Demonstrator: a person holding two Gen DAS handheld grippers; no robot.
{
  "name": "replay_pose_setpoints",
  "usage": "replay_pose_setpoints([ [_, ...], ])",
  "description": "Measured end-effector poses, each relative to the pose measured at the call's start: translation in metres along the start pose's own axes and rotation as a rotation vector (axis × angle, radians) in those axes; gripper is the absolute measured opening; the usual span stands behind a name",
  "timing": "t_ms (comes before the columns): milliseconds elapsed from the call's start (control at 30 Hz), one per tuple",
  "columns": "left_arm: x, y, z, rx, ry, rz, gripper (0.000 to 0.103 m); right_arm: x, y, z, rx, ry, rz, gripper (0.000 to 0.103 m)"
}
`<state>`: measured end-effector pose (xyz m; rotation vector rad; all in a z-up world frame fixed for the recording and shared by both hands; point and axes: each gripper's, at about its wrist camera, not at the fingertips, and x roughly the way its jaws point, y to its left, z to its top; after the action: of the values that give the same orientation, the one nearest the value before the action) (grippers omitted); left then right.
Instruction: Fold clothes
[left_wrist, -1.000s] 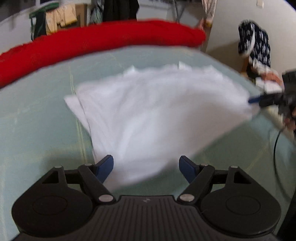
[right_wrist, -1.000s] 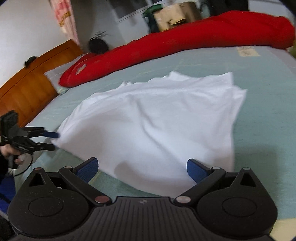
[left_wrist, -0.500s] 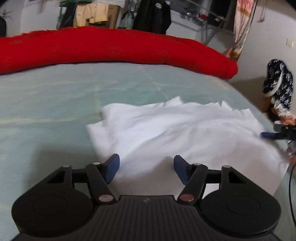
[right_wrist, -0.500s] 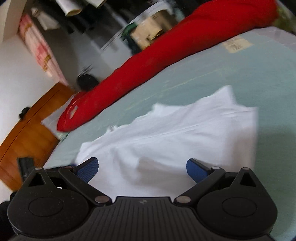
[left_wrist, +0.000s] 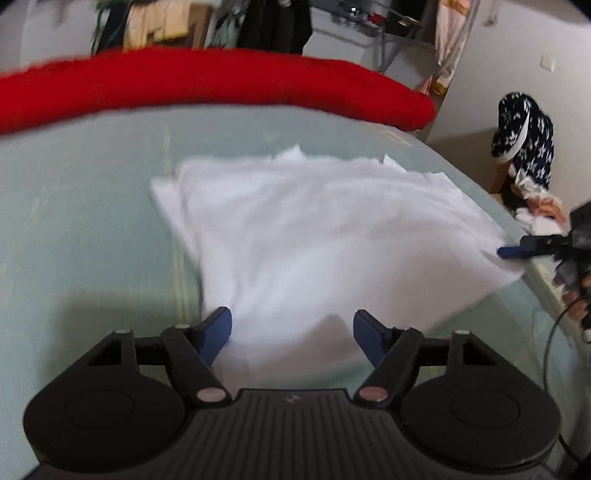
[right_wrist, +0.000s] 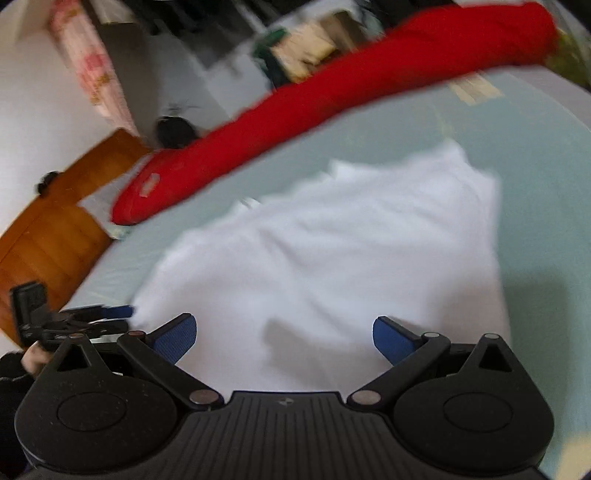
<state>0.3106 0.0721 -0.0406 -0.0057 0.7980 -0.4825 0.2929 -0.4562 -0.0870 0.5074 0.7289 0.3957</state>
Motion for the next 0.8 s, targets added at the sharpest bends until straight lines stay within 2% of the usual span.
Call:
replay_pose_setpoints([
  [100, -0.016, 0.0, -0.012, 0.003, 0.021, 0.028, 0.072, -0.031, -0.01, -0.012, 0.078, -0.04, -0.013, 0.103],
  [200, -0.028, -0.009, -0.003, 0.01, -0.026, -0.023, 0.072, -0.053, 0.006, -0.013, 0.039, -0.068, -0.058, 0.103],
  [233, -0.03, -0.015, 0.002, 0.012, -0.048, -0.049, 0.072, -0.057, 0.015, -0.012, 0.016, -0.076, -0.047, 0.103],
  [333, -0.019, -0.039, 0.014, 0.038, -0.087, -0.13, 0.074, -0.046, 0.038, -0.005, -0.048, -0.081, 0.039, 0.103],
  [400, -0.004, -0.055, 0.015, 0.059, -0.085, -0.148, 0.074, -0.025, 0.051, -0.005, -0.074, -0.056, 0.056, 0.103],
  [533, 0.019, -0.055, -0.003, 0.047, 0.015, -0.087, 0.073, 0.004, 0.05, -0.017, -0.057, 0.024, 0.023, 0.103],
  [667, -0.003, -0.045, -0.018, 0.038, 0.03, -0.061, 0.073, -0.02, 0.034, -0.033, -0.012, 0.04, -0.01, 0.103],
  [800, -0.004, -0.074, -0.015, 0.202, 0.001, 0.004, 0.073, -0.049, 0.039, -0.036, -0.063, 0.032, -0.09, 0.103],
])
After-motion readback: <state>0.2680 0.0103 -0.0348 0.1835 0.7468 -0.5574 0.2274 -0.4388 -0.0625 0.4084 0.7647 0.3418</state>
